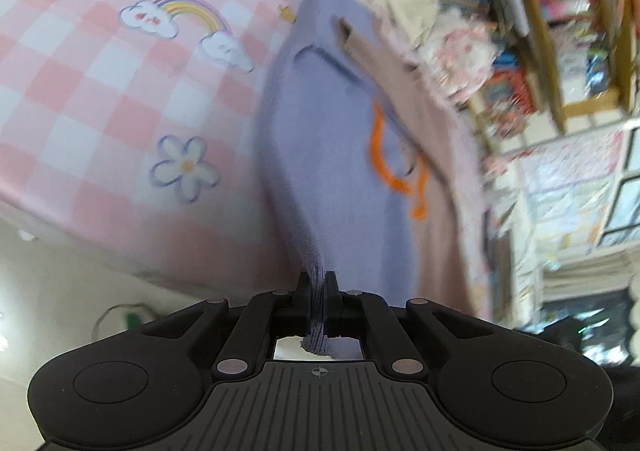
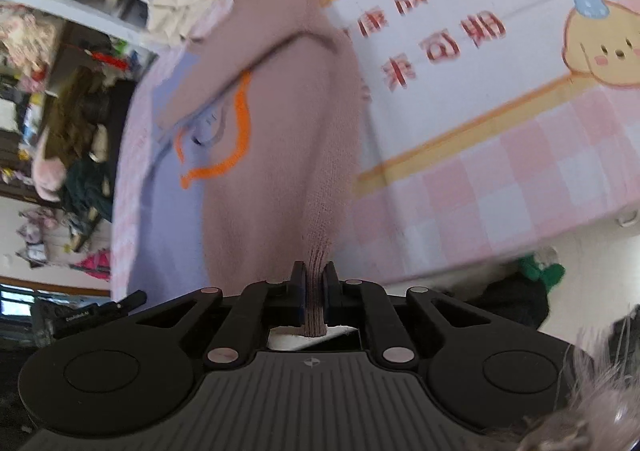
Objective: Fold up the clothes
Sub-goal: 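Lift the hem with both grippers and fold it up toward the collar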
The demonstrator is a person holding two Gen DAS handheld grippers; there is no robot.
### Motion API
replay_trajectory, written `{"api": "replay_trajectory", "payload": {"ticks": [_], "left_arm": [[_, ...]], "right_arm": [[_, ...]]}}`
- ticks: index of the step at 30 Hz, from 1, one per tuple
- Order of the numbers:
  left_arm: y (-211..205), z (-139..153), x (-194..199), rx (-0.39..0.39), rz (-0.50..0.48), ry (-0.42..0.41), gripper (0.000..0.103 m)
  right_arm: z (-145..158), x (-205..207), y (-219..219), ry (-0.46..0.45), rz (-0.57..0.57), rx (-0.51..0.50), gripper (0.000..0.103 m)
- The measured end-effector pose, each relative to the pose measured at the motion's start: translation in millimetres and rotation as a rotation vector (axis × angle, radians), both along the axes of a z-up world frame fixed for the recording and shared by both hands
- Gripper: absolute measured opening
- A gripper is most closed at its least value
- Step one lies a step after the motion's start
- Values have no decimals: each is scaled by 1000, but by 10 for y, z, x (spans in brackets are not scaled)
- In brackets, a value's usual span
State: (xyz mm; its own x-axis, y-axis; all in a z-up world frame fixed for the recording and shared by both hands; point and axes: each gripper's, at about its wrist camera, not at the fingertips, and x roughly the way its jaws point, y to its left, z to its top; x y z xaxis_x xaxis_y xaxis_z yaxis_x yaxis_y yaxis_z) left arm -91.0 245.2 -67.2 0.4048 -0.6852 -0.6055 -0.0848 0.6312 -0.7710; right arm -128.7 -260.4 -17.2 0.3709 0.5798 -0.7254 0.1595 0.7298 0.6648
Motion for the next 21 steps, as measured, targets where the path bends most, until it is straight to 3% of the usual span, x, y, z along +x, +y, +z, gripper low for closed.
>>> {"api": "replay_trajectory", "payload": {"ticks": [9,15,21], "left_arm": [[93,331,549,-239,239,-201,3],[45,534,1107,-197,244,-269,3],[77,570,1543,-180,279,-263,3]], "right_arm": [[331,552,-241,-226,-237,277,7],[555,1134,-230,-319,-282,272,7],[564,1649,-221,-338,-332,265,7]]}}
